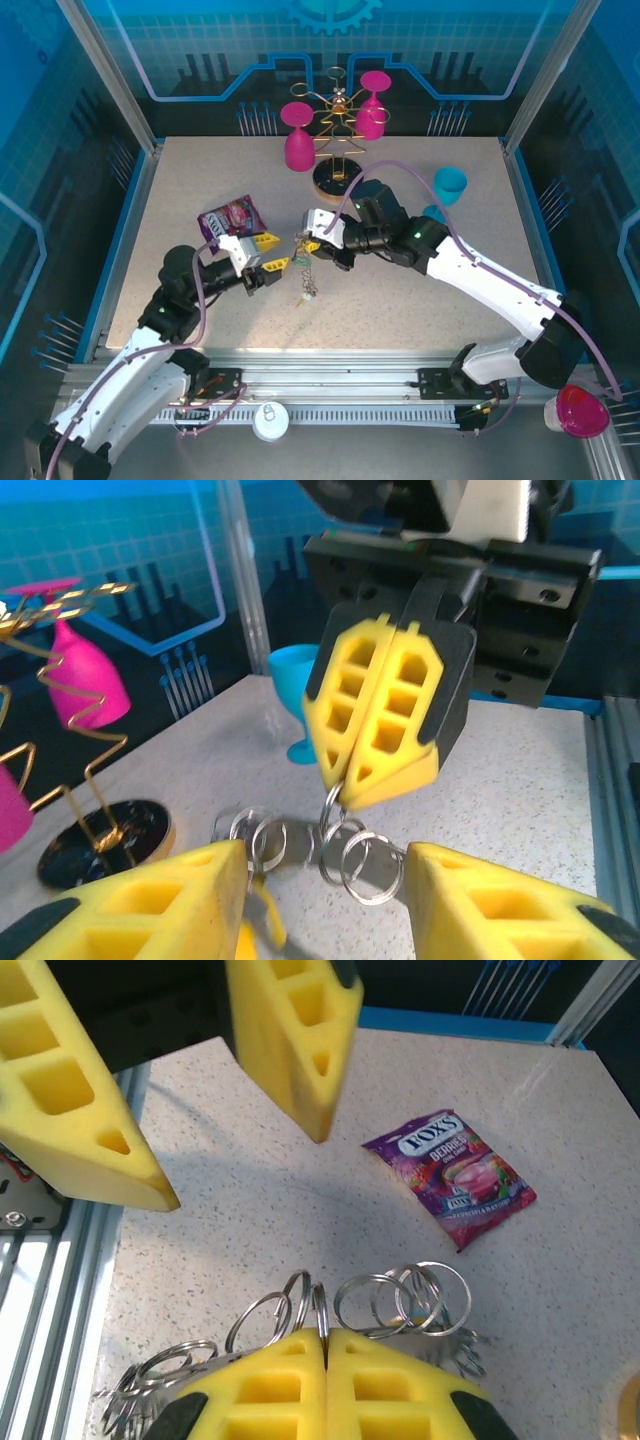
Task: Put the keys on the keyring
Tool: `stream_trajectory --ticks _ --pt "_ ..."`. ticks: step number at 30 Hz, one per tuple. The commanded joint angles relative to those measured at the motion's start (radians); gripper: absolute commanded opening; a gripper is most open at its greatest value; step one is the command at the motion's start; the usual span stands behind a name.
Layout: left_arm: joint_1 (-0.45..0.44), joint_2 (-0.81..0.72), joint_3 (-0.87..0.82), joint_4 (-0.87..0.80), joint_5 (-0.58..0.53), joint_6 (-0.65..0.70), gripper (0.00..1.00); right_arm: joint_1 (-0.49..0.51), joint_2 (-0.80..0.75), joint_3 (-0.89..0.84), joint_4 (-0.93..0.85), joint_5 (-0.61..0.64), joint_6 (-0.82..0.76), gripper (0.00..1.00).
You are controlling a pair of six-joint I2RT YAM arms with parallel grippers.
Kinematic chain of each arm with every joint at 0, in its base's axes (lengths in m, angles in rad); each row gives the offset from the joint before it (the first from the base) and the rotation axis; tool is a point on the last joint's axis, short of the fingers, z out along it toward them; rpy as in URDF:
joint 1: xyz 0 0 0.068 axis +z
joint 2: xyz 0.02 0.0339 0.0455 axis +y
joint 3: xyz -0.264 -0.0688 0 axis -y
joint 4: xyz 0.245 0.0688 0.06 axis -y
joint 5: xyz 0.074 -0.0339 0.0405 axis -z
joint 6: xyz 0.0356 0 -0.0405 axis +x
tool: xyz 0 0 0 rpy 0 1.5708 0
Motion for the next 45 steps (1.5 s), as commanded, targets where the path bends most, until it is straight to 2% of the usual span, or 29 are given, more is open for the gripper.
stream_trajectory --ticks 1,6,10,17,23,31,40,45 --pt "-0.005 -0.033 -0.006 -0.141 -0.101 -0.034 0.44 0.024 0.025 0.091 -0.076 0.083 0.026 0.0" --pt "-0.005 0.032 0.02 -0.206 -0.008 -0.059 0.53 0.053 0.064 0.149 -0.152 0.155 0.064 0.0" --pt "-0.005 0.106 0.037 -0.128 0.068 -0.082 0.65 0.059 0.087 0.166 -0.175 0.159 0.067 0.0" --pt "-0.005 0.166 0.067 -0.085 0.102 0.003 0.82 0.067 0.086 0.156 -0.168 0.129 0.01 0.0" --pt "-0.004 0.197 0.084 -0.082 0.165 0.071 0.83 0.07 0.087 0.154 -0.174 0.116 -0.003 0.0" --pt "-0.006 0.224 0.092 -0.037 0.222 0.094 0.86 0.072 0.087 0.15 -0.169 0.116 0.001 0.0" --pt "-0.006 0.234 0.107 -0.048 0.231 0.156 0.88 0.075 0.087 0.145 -0.165 0.119 0.004 0.0" --pt "-0.009 0.238 0.12 -0.101 0.255 0.202 0.82 0.075 0.09 0.153 -0.161 0.131 0.006 0.0"
